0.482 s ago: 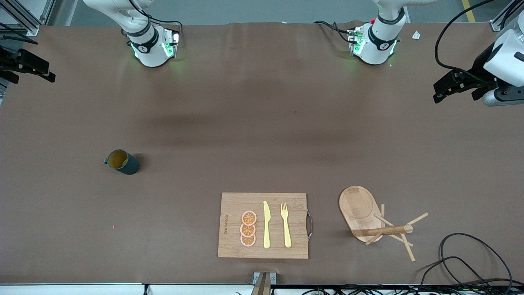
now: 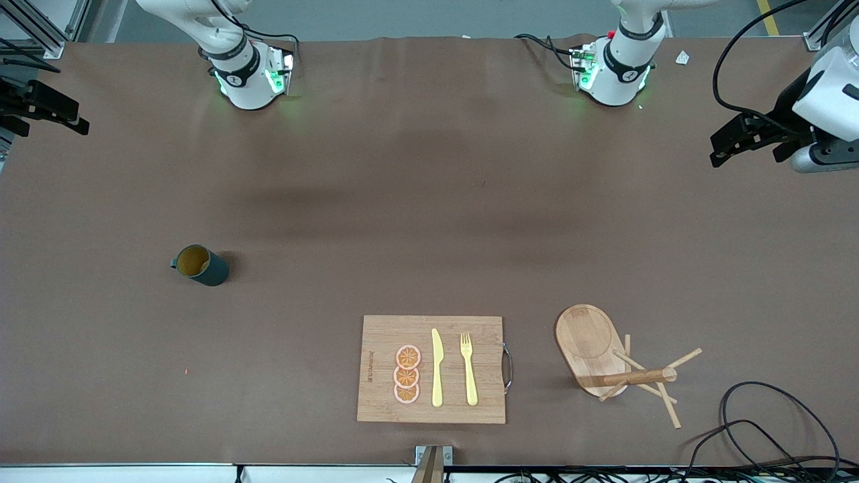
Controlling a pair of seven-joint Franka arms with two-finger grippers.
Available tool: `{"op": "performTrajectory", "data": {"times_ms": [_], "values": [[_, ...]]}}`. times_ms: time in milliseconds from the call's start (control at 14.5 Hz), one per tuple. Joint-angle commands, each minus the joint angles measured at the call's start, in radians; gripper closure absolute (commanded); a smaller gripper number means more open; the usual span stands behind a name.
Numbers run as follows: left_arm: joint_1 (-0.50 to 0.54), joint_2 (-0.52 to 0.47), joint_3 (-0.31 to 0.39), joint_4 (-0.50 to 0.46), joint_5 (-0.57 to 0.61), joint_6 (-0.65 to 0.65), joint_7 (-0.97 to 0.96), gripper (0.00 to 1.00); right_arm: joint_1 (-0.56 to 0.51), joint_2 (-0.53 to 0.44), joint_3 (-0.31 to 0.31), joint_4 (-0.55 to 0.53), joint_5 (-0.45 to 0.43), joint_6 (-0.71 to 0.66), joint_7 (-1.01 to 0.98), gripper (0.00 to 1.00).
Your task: Pass cup and hang on rack
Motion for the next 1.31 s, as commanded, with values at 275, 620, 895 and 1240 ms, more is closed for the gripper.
{"op": "performTrajectory", "data": {"times_ms": [275,620,895,1240], "values": [[0.000,0.030,-0.001,0.017,0.004,-0.007,0.000,0.00,-0.015,-0.016,0.012,0.001,-0.002,0.005,-0.004,0.00],[0.008,0.058,0.002,0.020,0.006,-0.007,0.000,0.00,-0.017,0.007,0.012,0.046,0.009,0.005,0.008,0.00],[0.010,0.052,0.007,0.015,0.040,-0.008,0.008,0.00,-0.030,0.065,0.010,0.046,0.010,0.009,-0.004,0.00],[0.014,0.053,0.005,0.017,0.040,-0.008,-0.003,0.00,-0.056,0.242,0.010,0.046,0.001,0.138,-0.007,0.00]]}}
